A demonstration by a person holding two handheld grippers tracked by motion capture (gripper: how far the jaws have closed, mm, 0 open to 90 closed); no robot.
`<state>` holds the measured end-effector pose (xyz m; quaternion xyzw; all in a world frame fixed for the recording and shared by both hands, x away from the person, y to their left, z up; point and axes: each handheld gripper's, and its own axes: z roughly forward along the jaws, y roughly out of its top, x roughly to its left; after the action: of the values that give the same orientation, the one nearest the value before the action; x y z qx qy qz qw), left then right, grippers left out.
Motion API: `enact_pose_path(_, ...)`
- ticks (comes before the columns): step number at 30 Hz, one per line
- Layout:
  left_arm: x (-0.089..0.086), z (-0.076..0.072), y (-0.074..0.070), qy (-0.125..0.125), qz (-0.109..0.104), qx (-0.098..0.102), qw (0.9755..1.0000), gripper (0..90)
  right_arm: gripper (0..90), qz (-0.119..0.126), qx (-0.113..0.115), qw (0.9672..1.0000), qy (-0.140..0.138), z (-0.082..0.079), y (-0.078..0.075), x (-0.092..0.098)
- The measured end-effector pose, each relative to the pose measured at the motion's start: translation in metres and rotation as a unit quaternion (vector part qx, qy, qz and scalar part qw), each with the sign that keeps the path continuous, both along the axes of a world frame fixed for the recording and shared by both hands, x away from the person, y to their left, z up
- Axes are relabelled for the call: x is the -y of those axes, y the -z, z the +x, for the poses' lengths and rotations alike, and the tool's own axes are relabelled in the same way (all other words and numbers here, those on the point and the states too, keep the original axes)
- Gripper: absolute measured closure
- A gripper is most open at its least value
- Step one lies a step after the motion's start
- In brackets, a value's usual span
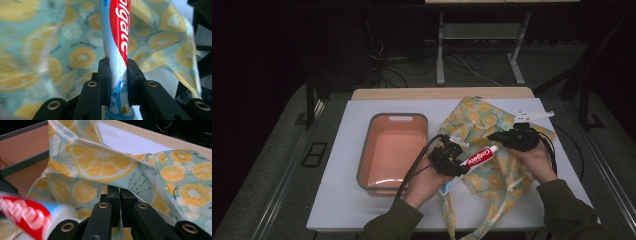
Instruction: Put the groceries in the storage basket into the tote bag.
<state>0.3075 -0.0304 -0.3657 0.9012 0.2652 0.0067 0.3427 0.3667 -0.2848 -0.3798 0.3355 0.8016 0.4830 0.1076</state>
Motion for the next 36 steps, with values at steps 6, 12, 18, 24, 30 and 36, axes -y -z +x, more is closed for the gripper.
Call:
enact_pose_path(6, 0.03, -0.002, 0.023, -0.006, 0.042, 0.015, 0.999, 76.1, 88.0, 0.003, 0.003, 1.0, 0.002, -0.001, -0.002, 0.003)
enact_pose_path(12, 0.051, 0.008, 0.042, -0.024, 0.038, 0.021, 0.9988, 76.0, 88.0, 0.004, 0.002, 1.0, 0.001, -0.001, -0.002, 0.004)
enact_pose_path(18, 0.061, 0.025, 0.061, -0.046, 0.039, 0.023, 0.9979, 74.9, 88.0, 0.002, 0.001, 1.0, 0.0, -0.001, -0.002, 0.003)
enact_pose_path(24, 0.053, 0.024, 0.056, -0.046, 0.017, 0.027, 0.9984, 59.7, 88.0, 0.002, 0.002, 1.0, -0.002, -0.001, -0.001, 0.003)
enact_pose_path(30, 0.042, 0.01, 0.051, -0.046, 0.023, 0.03, 0.9982, 40.0, 88.0, 0.001, 0.001, 1.0, -0.002, -0.001, -0.001, 0.003)
enact_pose_path(36, 0.037, 0.001, 0.062, -0.055, 0.045, 0.018, 0.9973, 33.6, 88.0, -0.002, 0.0, 1.0, -0.004, -0.001, -0.001, 0.001)
